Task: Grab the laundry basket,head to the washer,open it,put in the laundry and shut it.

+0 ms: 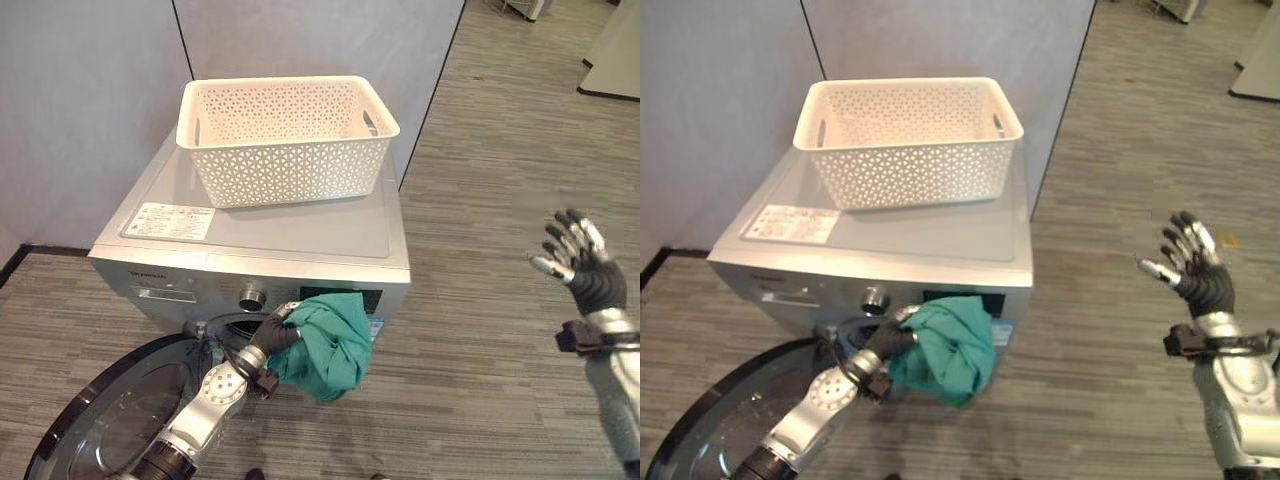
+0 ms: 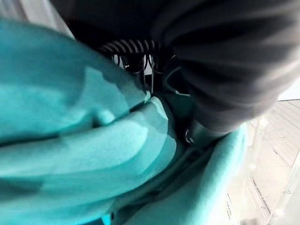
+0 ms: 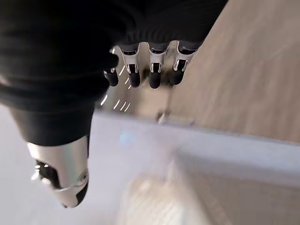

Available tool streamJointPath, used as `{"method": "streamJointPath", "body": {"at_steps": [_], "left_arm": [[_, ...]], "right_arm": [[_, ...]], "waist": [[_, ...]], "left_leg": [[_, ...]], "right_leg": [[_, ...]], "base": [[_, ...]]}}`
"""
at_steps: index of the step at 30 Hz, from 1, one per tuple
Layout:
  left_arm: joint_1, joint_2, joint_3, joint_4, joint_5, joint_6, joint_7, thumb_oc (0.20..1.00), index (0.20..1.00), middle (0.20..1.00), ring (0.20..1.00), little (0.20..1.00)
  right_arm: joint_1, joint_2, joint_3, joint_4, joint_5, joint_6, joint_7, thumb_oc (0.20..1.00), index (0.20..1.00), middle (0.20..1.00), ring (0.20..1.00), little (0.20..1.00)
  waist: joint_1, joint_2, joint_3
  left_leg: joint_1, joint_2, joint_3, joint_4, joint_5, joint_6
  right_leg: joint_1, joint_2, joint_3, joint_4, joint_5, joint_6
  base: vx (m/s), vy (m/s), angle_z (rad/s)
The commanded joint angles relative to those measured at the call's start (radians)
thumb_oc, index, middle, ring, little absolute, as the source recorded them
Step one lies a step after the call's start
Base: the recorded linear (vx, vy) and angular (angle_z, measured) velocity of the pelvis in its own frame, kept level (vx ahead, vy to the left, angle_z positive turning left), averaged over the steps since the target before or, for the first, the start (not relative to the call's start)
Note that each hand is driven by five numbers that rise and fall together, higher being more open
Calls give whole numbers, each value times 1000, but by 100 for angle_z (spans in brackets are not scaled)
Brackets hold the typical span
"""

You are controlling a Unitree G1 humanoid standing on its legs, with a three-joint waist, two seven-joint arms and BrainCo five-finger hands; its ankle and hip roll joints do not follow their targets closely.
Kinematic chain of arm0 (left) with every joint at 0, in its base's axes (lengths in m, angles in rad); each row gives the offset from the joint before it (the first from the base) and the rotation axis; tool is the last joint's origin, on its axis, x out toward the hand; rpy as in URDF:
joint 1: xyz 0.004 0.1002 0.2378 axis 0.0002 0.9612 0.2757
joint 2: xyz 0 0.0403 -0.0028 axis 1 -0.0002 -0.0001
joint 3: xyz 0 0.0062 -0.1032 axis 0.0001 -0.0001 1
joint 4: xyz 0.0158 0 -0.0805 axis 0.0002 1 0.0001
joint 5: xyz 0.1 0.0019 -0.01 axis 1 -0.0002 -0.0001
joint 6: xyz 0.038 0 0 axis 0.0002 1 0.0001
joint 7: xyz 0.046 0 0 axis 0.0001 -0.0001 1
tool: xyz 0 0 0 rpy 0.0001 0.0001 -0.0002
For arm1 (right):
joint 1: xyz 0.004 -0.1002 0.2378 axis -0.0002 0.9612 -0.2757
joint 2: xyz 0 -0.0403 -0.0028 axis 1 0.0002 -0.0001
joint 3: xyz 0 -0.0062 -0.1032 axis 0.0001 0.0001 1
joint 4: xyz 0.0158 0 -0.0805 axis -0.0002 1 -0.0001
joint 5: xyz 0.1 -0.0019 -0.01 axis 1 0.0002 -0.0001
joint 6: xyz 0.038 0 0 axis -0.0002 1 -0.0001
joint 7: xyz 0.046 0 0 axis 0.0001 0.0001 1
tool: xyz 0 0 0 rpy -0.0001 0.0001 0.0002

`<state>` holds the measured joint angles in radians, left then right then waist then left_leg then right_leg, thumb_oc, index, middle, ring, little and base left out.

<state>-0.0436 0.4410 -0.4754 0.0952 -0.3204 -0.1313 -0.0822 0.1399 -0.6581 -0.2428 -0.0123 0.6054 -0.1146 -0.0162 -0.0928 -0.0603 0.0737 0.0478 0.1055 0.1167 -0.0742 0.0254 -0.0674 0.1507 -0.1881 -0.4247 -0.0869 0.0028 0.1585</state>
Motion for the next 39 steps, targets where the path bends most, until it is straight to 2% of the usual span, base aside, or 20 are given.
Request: {"method": "streamJointPath", "body": {"at_steps": [1,4,6,8,11,16,19,21,22,24,28,29,33,36,39], "left_arm": [[-24,-22,48,-43,-73,-51,9,200,200,200,200,200],[-8,-40,50,-32,-109,-49,22,200,200,200,200,200],[-2,-56,51,-15,-140,-54,36,200,200,200,200,200],[-2,-62,55,-8,-157,-59,45,200,200,200,200,200],[9,-60,65,5,-191,-68,55,200,200,200,200,200],[64,8,119,-19,-166,-52,29,200,200,200,200,200],[148,55,189,-71,-181,-25,-11,200,200,200,200,200],[178,69,215,-97,-190,-17,-22,200,200,200,200,200],[224,86,253,-130,-199,-9,-38,200,200,200,200,200],[264,93,283,-147,-209,-3,-39,200,200,200,200,200],[269,78,280,-114,-209,0,-24,200,200,200,200,200],[244,70,257,-78,-199,-1,-8,200,200,200,200,200],[118,25,181,40,-175,-31,53,200,200,200,200,200],[42,-1,161,93,-175,-50,93,200,200,200,200,200],[-111,-28,138,166,-161,-88,160,200,200,200,200,200]], "right_arm": [[0,47,-27,59,-43,-71,-84,1000,1000,1000,1000,1000],[20,148,-32,175,-79,-87,-150,1000,1000,1000,1000,1000],[13,205,-29,305,-112,-96,-227,1000,1000,1000,1000,1000],[8,228,-16,386,-122,-92,-247,1000,1000,1000,1000,1000],[-14,287,20,756,-94,-71,-283,1000,1000,1000,1000,1000],[-50,348,76,1282,-25,29,-171,1000,1000,1000,1000,1000],[-51,396,92,1456,-59,93,-110,1000,1000,1000,1000,1000],[-53,412,103,1485,-75,106,-91,1000,1000,1000,1000,1000],[-47,439,121,1493,-103,121,-70,1000,1000,1000,1000,1000],[-48,483,172,1468,-135,122,-50,1000,1000,1000,1000,1000],[-56,500,215,1438,-145,114,-44,1000,1000,1000,1000,1000],[-78,511,256,1406,-150,109,-51,1000,1000,1000,1000,1000],[-115,494,327,1345,-158,96,-77,1000,1000,1000,1000,1000],[-130,489,347,1326,-157,91,-91,1000,1000,1000,1000,1000],[-144,482,370,1303,-142,75,-113,1000,1000,1000,1000,1000]], "waist": [[7,-34,-37],[12,-39,-20],[18,-42,-4],[20,-45,5],[39,-60,44],[83,-71,57],[127,-77,83],[138,-80,92],[160,-82,116],[173,-84,134],[182,-89,162],[182,-90,182],[151,-99,210],[133,-108,216],[90,-128,210]], "left_leg": [[-18,12,56,15,-61,15],[-43,15,49,17,-54,14],[-64,18,44,23,-51,13],[-82,18,39,38,-52,13],[-136,21,17,108,-66,15],[-154,19,-17,150,-108,18],[-198,17,-33,216,-129,23],[-221,16,-42,249,-139,24],[-256,16,-53,306,-157,28],[-297,21,-60,370,-185,36],[-341,30,-63,453,-222,48],[-372,39,-68,491,-234,51],[-470,48,-78,565,-252,52],[-517,52,-81,592,-254,54],[-618,62,-90,625,-246,53]], "right_leg": [[-16,50,55,74,-108,-59],[-32,54,47,75,-110,-62],[-45,54,39,78,-111,-63],[-55,55,34,83,-113,-66],[-81,53,22,116,-121,-76],[-81,49,14,152,-145,-72],[-89,40,-14,181,-159,-73],[-98,37,-21,197,-165,-75],[-113,31,-26,226,-174,-79],[-142,26,-20,267,-188,-83],[-186,22,-5,332,-214,-91],[-220,17,-3,378,-232,-99],[-336,12,16,477,-259,-113],[-392,16,26,513,-267,-120],[-505,16,26,573,-281,-133]], "base": [[-11,-34,0],[-32,-43,1],[-59,-35,4],[-66,-22,9],[-86,-5,22],[19,9,17],[-39,6,9],[-63,-3,44],[-86,8,39],[-99,13,23],[-64,6,7],[-82,0,1],[-110,-3,0],[-84,-19,1],[-72,-35,-8]]}}
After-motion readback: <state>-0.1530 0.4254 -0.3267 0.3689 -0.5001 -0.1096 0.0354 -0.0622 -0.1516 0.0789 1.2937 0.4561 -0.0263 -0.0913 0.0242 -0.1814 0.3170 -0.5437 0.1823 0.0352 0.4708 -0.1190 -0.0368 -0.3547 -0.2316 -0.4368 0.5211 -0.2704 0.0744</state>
